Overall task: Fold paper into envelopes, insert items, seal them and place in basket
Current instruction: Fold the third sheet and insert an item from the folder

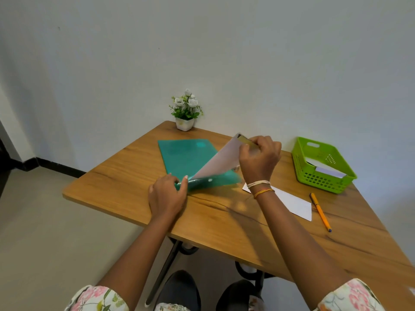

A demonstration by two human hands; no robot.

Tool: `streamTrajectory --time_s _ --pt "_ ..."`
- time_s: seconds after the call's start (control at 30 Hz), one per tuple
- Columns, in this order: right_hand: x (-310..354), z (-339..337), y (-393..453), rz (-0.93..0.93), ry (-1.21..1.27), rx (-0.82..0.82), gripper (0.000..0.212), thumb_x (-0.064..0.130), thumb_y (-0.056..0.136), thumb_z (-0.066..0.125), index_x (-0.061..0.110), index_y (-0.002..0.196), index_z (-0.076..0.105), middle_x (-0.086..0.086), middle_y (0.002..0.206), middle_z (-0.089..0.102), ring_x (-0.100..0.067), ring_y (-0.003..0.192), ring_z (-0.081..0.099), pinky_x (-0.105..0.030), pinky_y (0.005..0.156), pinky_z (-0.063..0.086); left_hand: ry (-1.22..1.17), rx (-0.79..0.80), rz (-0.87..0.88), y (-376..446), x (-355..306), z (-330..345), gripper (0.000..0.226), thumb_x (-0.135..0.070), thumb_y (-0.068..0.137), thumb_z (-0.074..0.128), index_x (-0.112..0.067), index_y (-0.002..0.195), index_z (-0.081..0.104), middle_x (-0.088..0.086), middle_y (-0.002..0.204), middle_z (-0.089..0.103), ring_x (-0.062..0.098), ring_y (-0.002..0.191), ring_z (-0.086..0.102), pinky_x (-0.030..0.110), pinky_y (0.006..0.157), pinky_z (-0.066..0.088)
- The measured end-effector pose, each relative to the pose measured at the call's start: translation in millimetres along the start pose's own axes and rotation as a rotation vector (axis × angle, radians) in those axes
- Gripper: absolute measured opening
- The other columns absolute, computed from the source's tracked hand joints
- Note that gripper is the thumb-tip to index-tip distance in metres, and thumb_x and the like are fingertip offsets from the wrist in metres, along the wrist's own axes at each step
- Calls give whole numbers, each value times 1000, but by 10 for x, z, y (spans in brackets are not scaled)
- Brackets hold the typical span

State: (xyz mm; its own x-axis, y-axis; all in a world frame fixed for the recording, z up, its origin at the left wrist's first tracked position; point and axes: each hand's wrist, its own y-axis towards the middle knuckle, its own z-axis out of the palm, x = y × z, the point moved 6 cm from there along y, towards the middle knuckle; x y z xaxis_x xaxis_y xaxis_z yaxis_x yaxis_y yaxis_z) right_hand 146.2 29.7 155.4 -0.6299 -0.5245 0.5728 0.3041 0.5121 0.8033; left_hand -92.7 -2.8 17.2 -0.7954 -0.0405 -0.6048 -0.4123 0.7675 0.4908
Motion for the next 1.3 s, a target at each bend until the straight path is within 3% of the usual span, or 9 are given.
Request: streamTrajectory --time_s 0.27,0.4,0.5,0.57,0.7,0.8,0.87,1.07,1.3 --pt "-150 -387 261 185 212 -351 18 19 74 46 4 73 55 -7 73 51 -17 76 35 -40 69 34 160 -68 1 11 2 -32 47 -41 100 33 -13 81 65 6 79 66 24 76 58 40 77 43" --pt "-307 -408 311 245 272 -371 11 10 82 48 2 83 54 -4 78 46 -22 72 40 -37 63 35 265 -58 135 1 -120 26 36 -32 95 54 -9 123 57 15 132 57 32 128 48 51 109 32" --pt "-394 -325 198 230 241 -291 8 9 89 53 3 87 58 -4 81 51 -20 70 45 -29 60 37 248 39 423 -85 -338 123 42 -24 90 63 -13 129 56 9 145 47 26 138 40 50 113 25" --pt "-418 -232 82 171 180 -186 7 10 87 57 6 87 63 -3 81 56 -20 71 52 -32 61 45 219 126 499 -94 -353 195 38 -30 93 55 -17 129 58 5 144 49 23 136 42 48 113 25" --pt "-442 71 -292 18 24 177 12 7 84 64 13 89 72 -4 86 67 -20 77 61 -39 69 53 274 285 437 -80 -272 285 63 -53 91 19 -27 142 45 -2 147 46 17 141 34 46 118 8" --pt "-510 284 -648 28 -69 505 14 14 87 63 16 97 73 -5 109 68 -23 96 62 -35 83 53 353 308 351 -70 -224 290 62 -58 93 19 -35 148 31 -4 150 42 19 145 25 53 117 -6" --pt "-565 366 -839 24 -176 646 18 18 89 62 18 103 72 -3 112 67 -20 99 61 -25 83 48 411 301 266 -52 -182 269 63 -62 92 17 -36 148 30 -2 152 38 23 146 21 58 113 -9" --pt "-647 459 -1120 -4 -227 767 18 19 88 62 18 103 72 0 106 65 -14 96 59 -18 78 45 488 284 58 -21 -43 269 72 -67 92 12 -29 150 30 5 159 23 32 148 8 62 111 -9" --pt "-654 366 -1102 -32 -255 708 19 22 90 61 19 105 71 1 105 69 -13 94 61 -23 79 49 450 290 -75 12 20 263 81 -66 92 18 -12 153 18 15 160 11 30 149 3 60 113 -5"
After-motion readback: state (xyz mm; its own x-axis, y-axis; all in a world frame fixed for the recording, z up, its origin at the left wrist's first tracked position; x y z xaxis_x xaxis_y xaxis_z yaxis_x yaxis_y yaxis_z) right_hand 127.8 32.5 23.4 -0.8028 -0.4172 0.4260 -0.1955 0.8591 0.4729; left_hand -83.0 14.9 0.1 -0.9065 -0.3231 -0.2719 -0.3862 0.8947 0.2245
